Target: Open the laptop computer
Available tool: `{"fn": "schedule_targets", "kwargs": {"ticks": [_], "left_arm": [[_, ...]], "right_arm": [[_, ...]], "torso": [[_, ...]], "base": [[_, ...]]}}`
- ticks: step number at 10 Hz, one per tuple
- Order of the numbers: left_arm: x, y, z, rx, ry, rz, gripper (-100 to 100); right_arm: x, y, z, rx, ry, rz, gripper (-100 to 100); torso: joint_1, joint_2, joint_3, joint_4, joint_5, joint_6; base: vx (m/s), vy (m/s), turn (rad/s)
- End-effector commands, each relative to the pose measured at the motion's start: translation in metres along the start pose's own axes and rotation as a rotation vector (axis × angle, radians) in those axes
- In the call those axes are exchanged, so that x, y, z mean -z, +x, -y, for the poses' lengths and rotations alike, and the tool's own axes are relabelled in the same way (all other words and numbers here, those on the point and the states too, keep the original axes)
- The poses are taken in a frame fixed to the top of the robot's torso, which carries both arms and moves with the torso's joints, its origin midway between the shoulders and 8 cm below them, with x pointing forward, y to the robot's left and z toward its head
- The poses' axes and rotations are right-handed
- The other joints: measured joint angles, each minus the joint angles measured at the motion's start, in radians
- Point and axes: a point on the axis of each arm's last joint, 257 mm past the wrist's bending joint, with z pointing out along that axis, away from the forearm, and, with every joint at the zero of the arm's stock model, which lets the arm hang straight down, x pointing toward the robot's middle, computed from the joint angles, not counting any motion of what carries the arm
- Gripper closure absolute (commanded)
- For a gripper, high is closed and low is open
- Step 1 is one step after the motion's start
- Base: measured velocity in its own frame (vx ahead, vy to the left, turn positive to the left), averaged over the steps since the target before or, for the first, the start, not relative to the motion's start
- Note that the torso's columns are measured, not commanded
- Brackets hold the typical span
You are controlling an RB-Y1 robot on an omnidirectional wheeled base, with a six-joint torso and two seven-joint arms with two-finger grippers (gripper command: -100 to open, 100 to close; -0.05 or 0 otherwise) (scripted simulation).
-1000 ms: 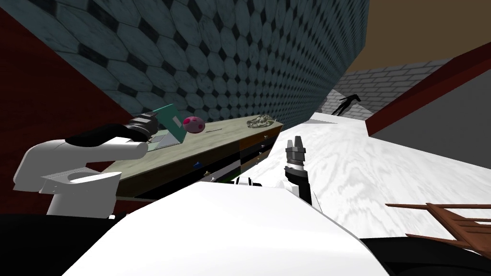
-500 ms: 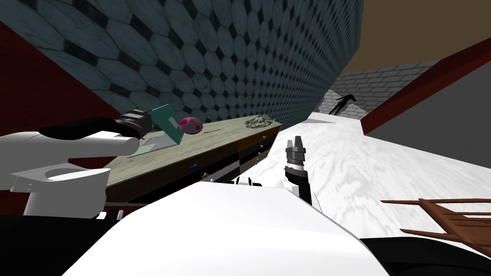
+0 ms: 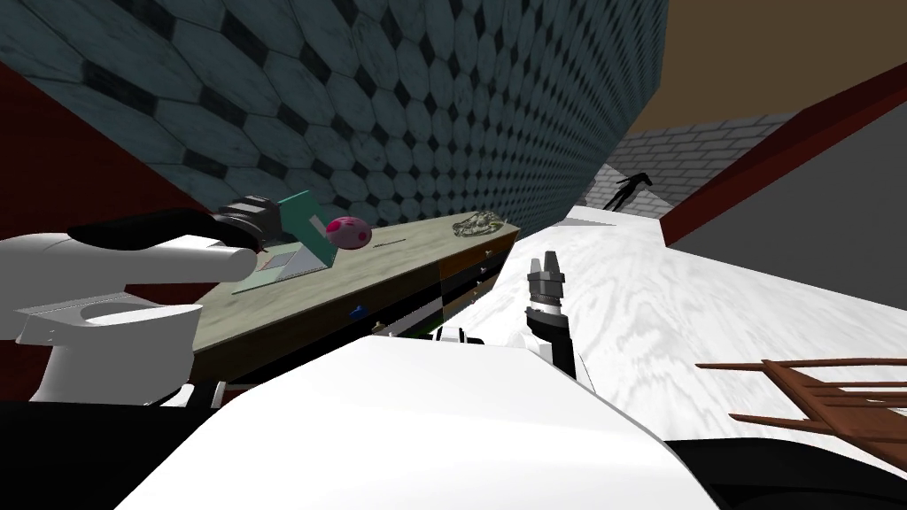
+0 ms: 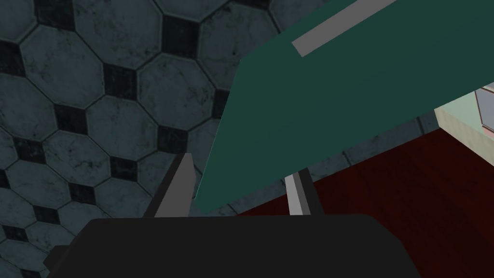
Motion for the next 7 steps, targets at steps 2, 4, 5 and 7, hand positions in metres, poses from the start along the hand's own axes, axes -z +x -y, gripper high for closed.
{"fn": "schedule_targets", "kwargs": {"ticks": [2,4,5,7], "left_arm": [[-0.026,0.009,-0.011,0.045,-0.012,-0.022,100],[-0.041,0.018,0.016,0.080,0.045,-0.051,100],[-0.049,0.025,0.010,0.084,0.039,-0.064,100],[-0.060,0.016,-0.016,0.101,-0.014,-0.047,100]], "right_arm": [[0.000,0.000,0.000,0.000,0.000,0.000,0],[0.000,0.000,0.000,0.000,0.000,0.000,0],[0.000,0.000,0.000,0.000,0.000,0.000,0],[0.000,0.000,0.000,0.000,0.000,0.000,0]], "torso": [[0.002,-0.004,-0.002,0.000,-0.001,-0.004],[0.010,-0.011,-0.006,-0.004,0.005,-0.005],[0.007,-0.008,-0.006,-0.003,0.003,0.002],[0.001,-0.009,-0.005,-0.003,0.002,-0.001]], "base": [[-0.048,0.001,-0.008],[-0.038,-0.014,-0.062],[-0.142,-0.011,-0.116],[-0.054,-0.012,-0.021]]}}
